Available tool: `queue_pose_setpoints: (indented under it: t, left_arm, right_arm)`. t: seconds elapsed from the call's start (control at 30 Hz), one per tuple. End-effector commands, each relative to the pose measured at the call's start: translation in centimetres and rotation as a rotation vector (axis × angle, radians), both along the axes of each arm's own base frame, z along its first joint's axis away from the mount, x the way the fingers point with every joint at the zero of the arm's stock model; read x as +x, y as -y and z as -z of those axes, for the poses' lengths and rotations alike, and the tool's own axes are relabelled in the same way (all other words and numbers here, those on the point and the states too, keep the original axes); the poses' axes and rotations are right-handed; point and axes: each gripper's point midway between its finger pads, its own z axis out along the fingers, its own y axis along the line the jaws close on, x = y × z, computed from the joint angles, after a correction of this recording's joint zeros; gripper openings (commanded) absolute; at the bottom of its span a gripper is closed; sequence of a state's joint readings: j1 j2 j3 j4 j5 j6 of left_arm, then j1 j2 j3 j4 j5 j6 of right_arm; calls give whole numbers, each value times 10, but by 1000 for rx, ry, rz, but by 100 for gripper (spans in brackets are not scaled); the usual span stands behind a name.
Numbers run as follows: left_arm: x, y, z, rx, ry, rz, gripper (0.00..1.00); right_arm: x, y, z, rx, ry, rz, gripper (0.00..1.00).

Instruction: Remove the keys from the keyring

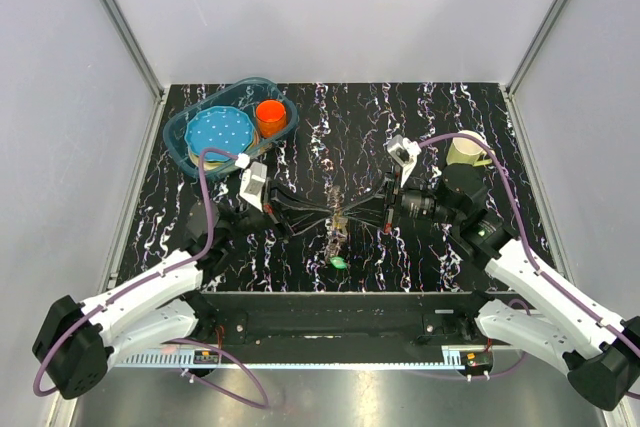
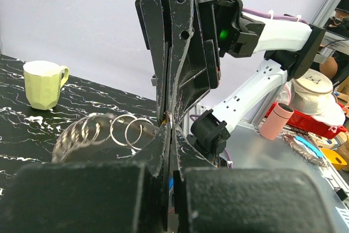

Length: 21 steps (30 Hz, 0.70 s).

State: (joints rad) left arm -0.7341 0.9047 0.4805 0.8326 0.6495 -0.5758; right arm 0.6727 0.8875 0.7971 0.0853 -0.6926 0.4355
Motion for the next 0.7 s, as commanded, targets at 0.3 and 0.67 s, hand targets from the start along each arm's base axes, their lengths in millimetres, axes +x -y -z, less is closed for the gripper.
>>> queue_pose_setpoints:
  t: [0.3,0.67]
  left_arm:
    - [-7,-12,-35,-120,144,-37,0]
    - [-2,-14,-35,-123,143,-74,0]
  right_arm:
    - [-1,-10,-1,46,-74,-52,0]
    - [1,-12,0,45,-117,-47,13]
